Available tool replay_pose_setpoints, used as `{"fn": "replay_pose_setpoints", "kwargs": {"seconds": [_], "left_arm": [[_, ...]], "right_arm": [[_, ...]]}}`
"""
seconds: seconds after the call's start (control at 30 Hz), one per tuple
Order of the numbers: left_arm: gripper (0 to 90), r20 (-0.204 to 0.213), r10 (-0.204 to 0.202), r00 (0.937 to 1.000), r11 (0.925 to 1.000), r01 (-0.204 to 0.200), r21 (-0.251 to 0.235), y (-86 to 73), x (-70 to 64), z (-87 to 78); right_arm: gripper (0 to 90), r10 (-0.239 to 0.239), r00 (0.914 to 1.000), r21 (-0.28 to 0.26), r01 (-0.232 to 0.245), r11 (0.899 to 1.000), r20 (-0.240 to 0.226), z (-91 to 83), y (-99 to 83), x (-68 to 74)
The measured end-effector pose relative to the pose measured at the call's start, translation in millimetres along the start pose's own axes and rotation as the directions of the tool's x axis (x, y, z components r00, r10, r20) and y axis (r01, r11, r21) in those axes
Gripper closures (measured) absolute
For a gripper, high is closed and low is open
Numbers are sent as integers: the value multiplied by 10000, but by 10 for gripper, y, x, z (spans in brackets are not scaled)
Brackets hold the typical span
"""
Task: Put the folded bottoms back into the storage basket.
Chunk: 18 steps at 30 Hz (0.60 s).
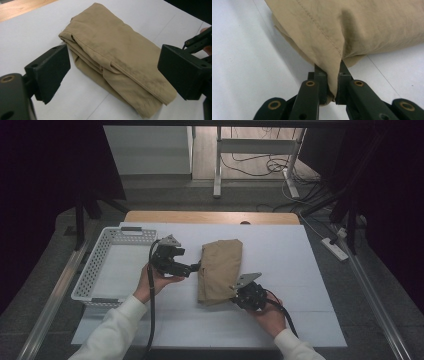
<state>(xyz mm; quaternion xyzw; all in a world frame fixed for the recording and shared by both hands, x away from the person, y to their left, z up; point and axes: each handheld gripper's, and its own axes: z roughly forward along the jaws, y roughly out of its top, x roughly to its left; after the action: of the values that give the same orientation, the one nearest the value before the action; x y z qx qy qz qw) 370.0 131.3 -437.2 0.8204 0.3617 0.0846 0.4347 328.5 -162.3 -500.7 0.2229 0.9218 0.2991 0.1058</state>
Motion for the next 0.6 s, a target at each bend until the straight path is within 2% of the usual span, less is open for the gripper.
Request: {"fn": "replay_pose_setpoints", "kwargs": {"seconds": [0.37,0.47,0.6], "left_arm": [[110,-68,116,9999,9998,-115,132,103,46,131],[103,161,271,9995,9996,-272,96,129,56,167],[103,150,402,9991,9991,-404,142,186,59,205]], "right_arm": [[827,-14,10000,-12,14,10000,2,0,-6,1],[827,-42,10000,-4,42,10000,6,1,-4,2],[827,-11,10000,4,11,10000,-19,2,-6,1]]}}
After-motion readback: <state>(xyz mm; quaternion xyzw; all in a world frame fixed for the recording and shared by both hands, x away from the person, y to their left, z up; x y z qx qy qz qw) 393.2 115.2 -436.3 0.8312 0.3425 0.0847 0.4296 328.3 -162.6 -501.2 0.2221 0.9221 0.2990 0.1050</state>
